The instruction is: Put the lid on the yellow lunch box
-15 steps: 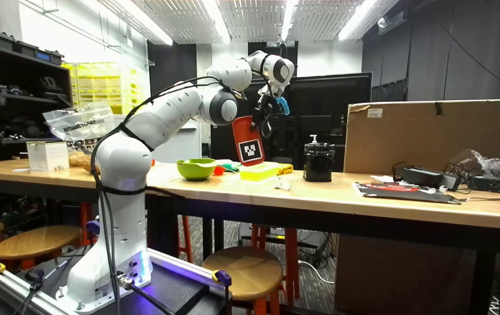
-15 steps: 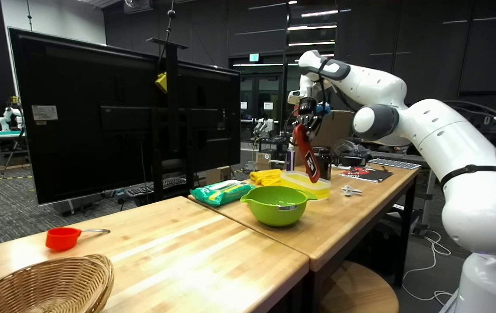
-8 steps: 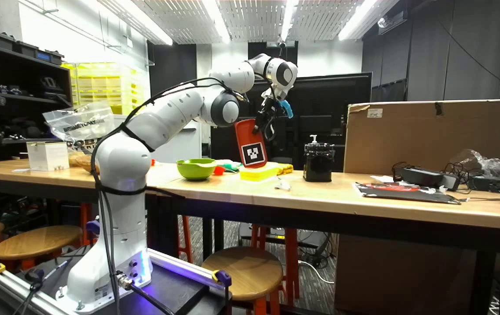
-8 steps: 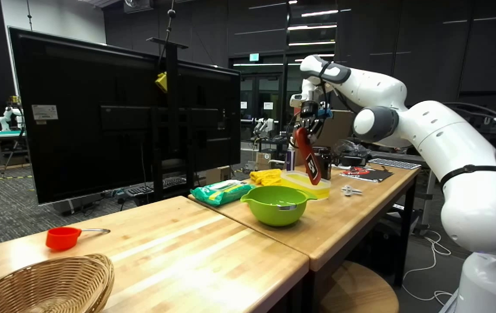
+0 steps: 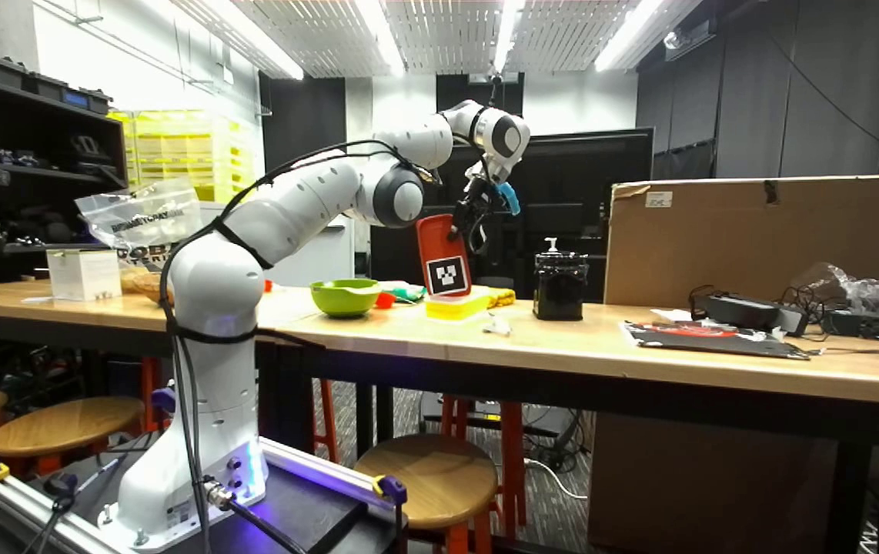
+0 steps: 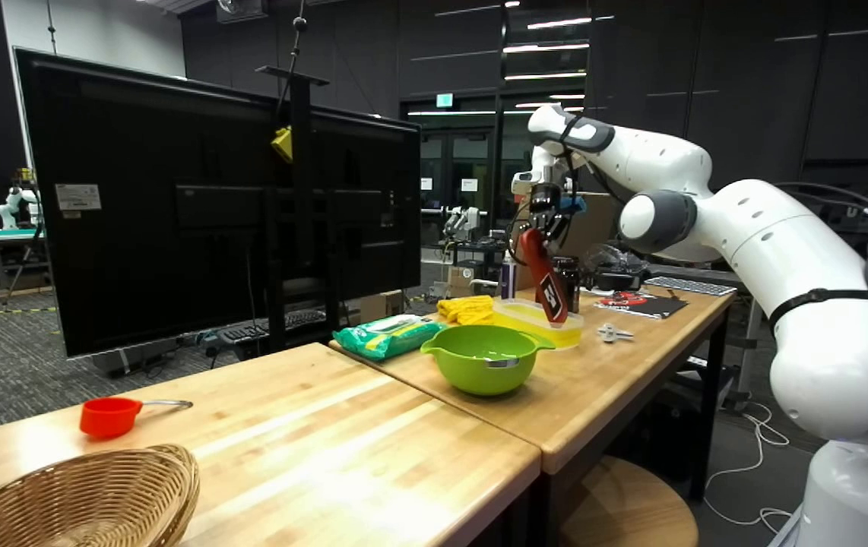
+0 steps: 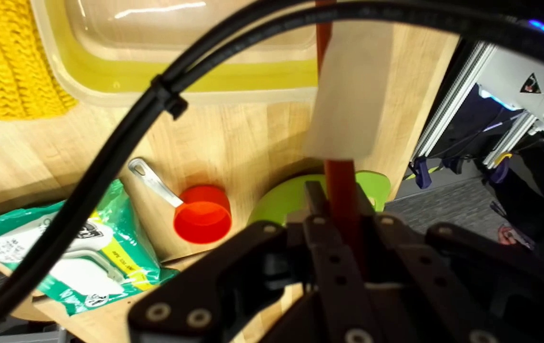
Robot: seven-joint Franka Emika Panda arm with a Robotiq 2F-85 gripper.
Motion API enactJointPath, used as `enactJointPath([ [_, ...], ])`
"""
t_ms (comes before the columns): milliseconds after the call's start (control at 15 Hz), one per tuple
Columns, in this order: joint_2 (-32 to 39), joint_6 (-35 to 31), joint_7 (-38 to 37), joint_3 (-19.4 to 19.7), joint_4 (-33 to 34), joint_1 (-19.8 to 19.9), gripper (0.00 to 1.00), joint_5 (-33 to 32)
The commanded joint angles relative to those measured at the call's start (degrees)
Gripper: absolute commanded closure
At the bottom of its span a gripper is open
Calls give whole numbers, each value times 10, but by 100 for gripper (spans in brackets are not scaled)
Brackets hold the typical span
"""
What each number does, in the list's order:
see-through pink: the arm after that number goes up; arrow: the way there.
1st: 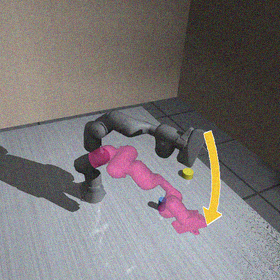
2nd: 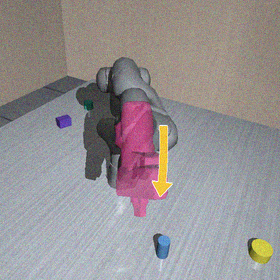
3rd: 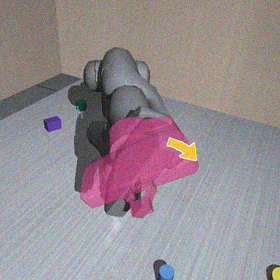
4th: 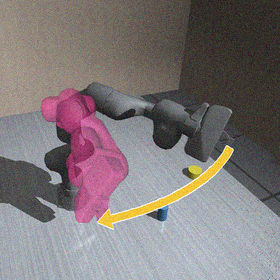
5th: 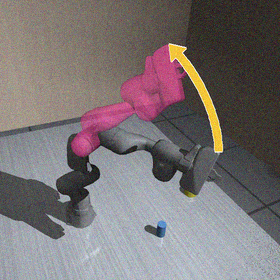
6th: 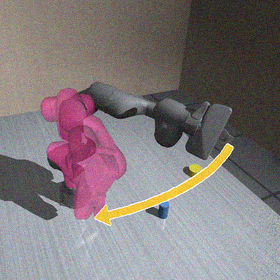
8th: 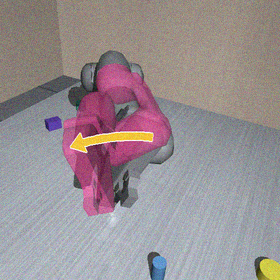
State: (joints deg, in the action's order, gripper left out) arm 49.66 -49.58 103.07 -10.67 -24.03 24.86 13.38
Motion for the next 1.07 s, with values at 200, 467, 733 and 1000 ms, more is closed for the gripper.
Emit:
enactJointPath([
  [200, -16, 23, -27, -3, -29, 14, 97, 8],
  [467, -17, 45, -46, 3, -25, 12, 62, 1],
  [733, -17, 52, -59, 4, -22, 12, 40, 1],
  [1000, -17, 48, -58, 4, -19, 11, 14, 0],
])
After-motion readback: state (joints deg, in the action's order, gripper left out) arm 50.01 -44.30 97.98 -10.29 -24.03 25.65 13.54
